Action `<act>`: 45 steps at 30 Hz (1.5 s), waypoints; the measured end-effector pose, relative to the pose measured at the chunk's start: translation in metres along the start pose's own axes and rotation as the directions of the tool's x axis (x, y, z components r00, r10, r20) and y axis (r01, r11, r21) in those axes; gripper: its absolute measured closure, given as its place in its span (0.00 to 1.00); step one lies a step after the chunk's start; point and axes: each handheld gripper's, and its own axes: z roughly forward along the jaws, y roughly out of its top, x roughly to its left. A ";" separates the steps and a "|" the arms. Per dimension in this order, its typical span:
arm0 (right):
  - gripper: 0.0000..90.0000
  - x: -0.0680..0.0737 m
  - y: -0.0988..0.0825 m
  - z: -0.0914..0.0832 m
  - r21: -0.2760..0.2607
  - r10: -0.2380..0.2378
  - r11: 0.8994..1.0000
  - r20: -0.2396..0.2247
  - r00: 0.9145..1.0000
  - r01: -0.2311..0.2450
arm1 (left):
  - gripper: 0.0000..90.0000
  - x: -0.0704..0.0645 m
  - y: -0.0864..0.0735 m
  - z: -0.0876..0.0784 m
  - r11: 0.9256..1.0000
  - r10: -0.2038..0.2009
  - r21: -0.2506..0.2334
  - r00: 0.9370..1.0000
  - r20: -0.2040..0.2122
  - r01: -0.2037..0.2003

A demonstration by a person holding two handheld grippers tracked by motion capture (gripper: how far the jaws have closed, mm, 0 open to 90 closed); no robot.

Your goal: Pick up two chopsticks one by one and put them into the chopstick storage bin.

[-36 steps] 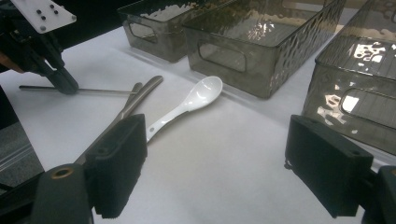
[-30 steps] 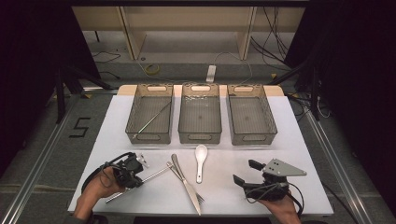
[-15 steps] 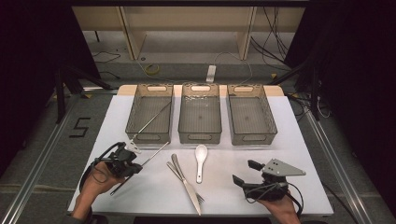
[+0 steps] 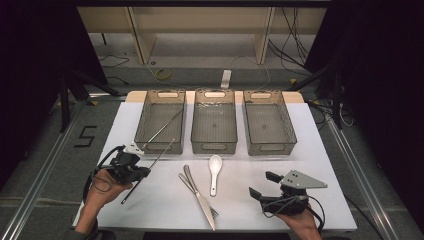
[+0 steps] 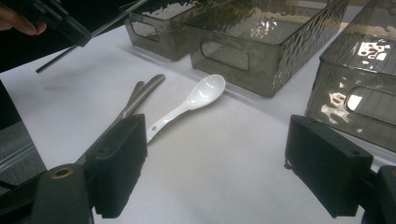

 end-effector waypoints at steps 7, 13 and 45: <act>0.25 0.000 0.000 0.000 -0.001 -0.001 1.000 0.001 1.000 0.001 | 0.95 0.002 0.007 -0.004 0.999 -0.013 -0.034 1.000 0.008 0.014; 0.25 0.000 0.000 0.000 -0.003 0.001 1.000 -0.001 1.000 -0.001 | 0.95 0.003 0.016 -0.009 0.998 -0.029 -0.064 1.000 0.009 0.030; 0.25 -0.002 -0.001 0.000 -0.007 0.019 1.000 -0.010 1.000 -0.019 | 0.95 0.051 0.121 -0.019 0.978 -0.066 -0.201 0.997 -0.048 0.055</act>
